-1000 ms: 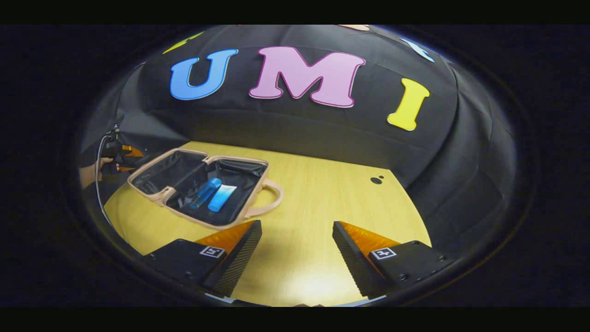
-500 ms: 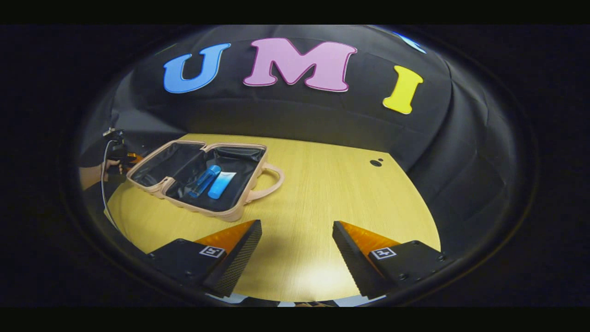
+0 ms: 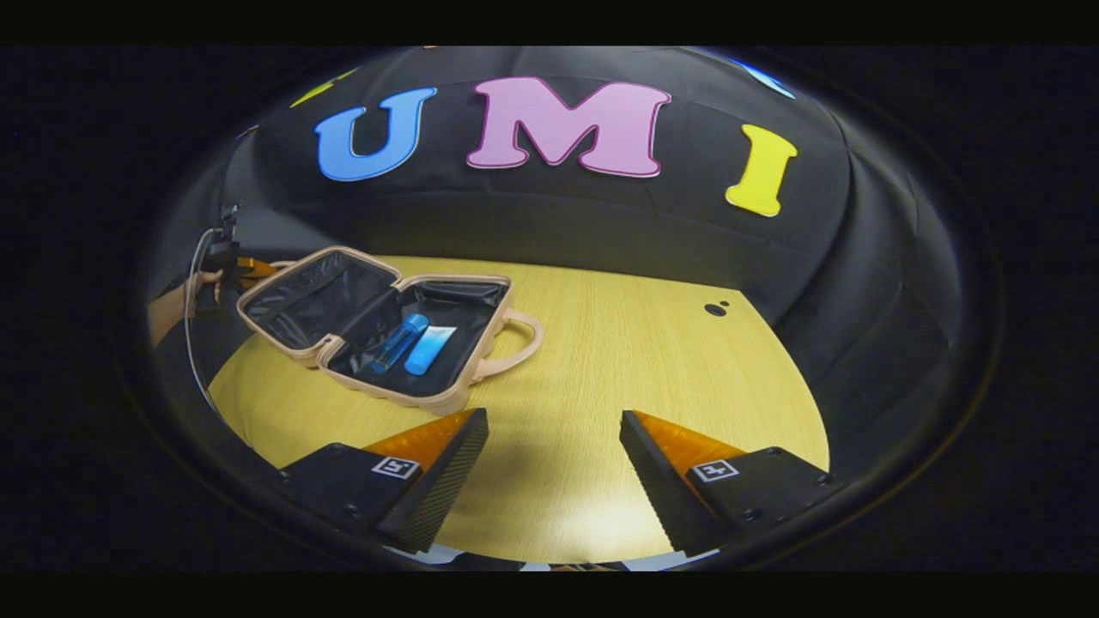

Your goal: First open the suitcase, pack the skin care products into it, and then close the suitcase.

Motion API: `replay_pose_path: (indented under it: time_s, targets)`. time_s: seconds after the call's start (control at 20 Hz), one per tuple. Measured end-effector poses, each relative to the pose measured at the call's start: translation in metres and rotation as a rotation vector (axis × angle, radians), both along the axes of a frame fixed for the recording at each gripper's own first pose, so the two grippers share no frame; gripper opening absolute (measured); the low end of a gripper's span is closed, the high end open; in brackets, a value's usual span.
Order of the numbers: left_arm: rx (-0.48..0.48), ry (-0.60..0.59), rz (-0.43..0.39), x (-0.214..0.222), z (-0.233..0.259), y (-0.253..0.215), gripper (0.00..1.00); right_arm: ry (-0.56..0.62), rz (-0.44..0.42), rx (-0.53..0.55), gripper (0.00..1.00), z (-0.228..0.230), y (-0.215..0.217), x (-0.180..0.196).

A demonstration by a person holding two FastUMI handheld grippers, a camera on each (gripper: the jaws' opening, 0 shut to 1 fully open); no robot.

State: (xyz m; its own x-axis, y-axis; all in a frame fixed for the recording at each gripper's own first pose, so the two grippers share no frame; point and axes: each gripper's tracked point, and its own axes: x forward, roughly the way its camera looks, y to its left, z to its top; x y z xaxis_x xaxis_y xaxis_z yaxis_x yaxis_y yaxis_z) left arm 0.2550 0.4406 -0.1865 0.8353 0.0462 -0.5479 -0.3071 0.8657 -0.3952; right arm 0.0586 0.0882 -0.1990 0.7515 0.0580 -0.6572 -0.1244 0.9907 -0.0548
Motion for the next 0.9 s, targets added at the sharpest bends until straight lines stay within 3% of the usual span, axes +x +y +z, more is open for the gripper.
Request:
replay_pose_path:
  time_s: [0.2, 0.35, 0.5, 0.55, 0.65, 0.9]
  targets:
    - [0.137, -0.054, -0.144, -0.002, 0.091, -0.080, 0.06, -0.067, 0.019, 0.034, 0.98, 0.017, -0.008, 0.010]
    - [0.243, -0.050, -0.197, -0.001, 0.118, -0.158, 0.06, -0.088, 0.013, 0.058, 0.98, 0.028, -0.024, 0.011]
    - [0.255, -0.085, -0.275, -0.006, 0.134, -0.243, 0.06, -0.207, 0.038, 0.010, 0.98, 0.056, -0.048, 0.019]
    - [0.244, -0.090, -0.298, -0.007, 0.132, -0.272, 0.06, -0.247, 0.059, -0.016, 0.93, 0.067, -0.056, 0.020]
    - [0.227, -0.080, -0.342, -0.008, 0.120, -0.326, 0.06, -0.297, 0.078, -0.027, 0.98, 0.077, -0.067, 0.018]
    - [0.158, -0.006, -0.427, -0.009, 0.054, -0.442, 0.06, -0.301, 0.028, 0.022, 0.98, 0.077, -0.106, 0.012]
